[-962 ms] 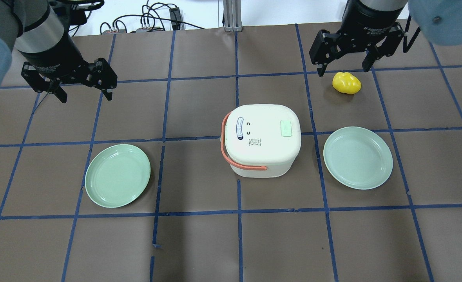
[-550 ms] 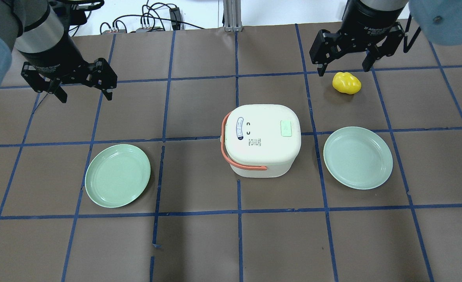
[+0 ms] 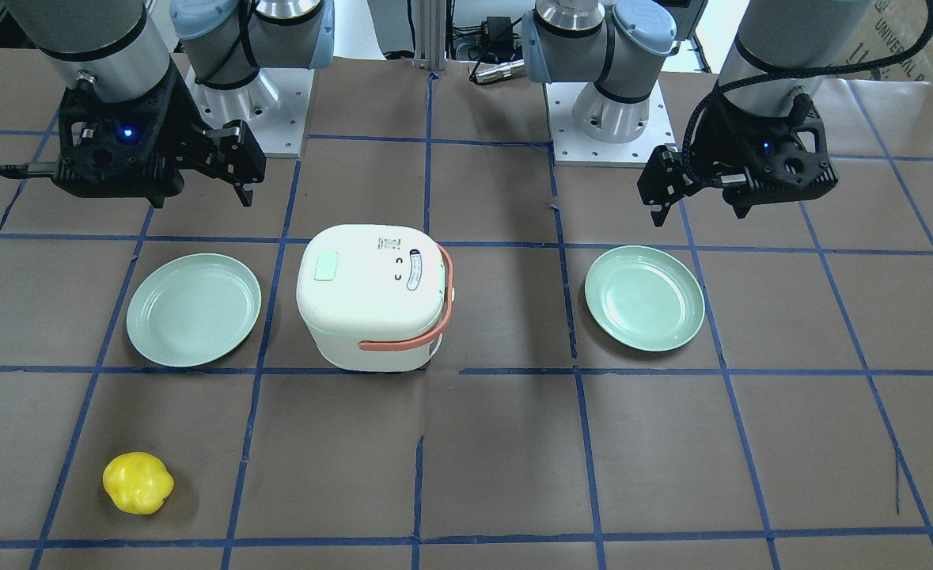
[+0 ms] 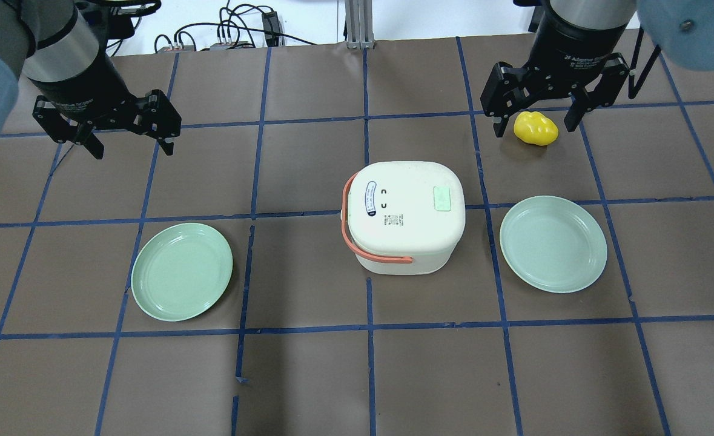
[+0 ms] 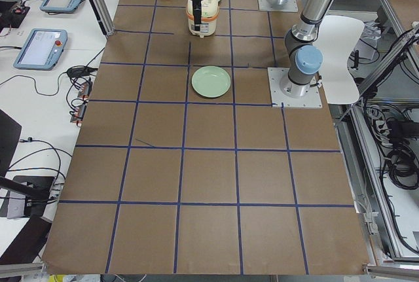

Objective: Press rice cooker button
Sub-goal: 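Move the right gripper over the rice cooker's green button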

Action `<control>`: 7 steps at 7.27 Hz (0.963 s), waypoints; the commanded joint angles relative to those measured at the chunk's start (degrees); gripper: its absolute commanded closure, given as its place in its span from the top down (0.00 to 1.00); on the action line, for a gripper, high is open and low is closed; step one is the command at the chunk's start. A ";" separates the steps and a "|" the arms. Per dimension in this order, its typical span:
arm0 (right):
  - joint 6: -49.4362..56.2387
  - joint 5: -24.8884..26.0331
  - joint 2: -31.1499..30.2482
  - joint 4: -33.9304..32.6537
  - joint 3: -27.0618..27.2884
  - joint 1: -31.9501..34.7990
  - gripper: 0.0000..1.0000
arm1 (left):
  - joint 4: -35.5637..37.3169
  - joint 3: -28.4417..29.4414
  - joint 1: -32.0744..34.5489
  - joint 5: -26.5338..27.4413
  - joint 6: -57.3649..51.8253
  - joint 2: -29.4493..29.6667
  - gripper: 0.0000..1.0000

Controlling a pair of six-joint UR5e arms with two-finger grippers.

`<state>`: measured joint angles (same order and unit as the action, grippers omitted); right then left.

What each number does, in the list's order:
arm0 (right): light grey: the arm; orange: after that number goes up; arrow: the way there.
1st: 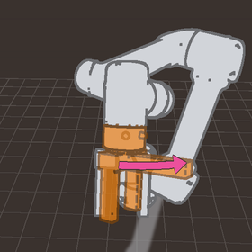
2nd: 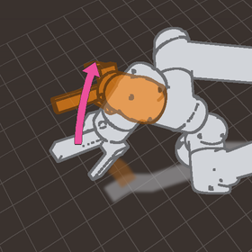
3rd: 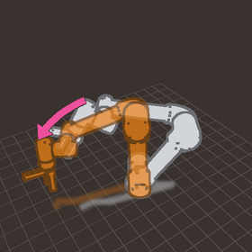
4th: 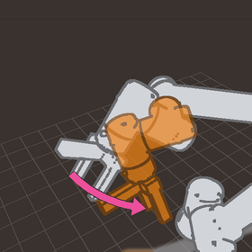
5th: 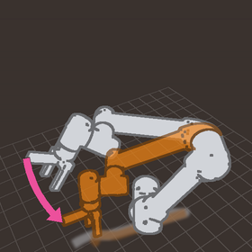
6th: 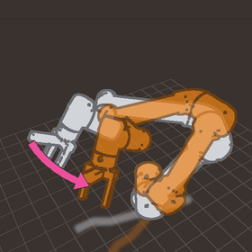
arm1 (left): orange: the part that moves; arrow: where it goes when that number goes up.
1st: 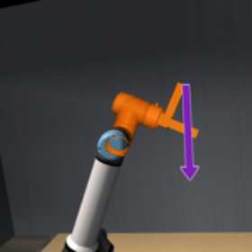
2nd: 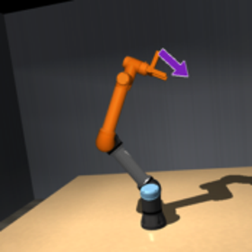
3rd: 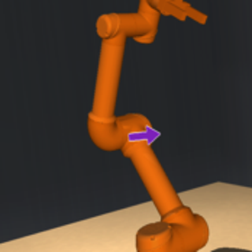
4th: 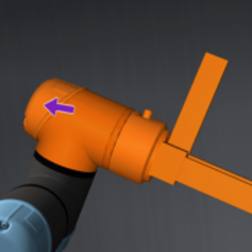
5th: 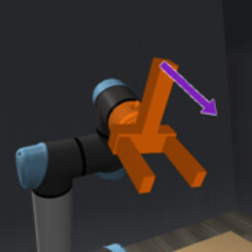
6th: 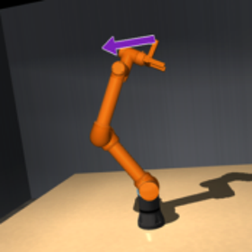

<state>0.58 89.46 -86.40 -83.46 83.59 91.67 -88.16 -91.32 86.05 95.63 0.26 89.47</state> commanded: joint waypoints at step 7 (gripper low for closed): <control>-5.85 -2.87 0.26 -1.00 0.69 3.43 0.07 | 0.00 0.00 0.00 0.00 0.00 0.00 1.00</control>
<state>-5.15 87.95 -86.43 -83.91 84.17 94.45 -88.15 -91.32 86.05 95.63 0.26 89.47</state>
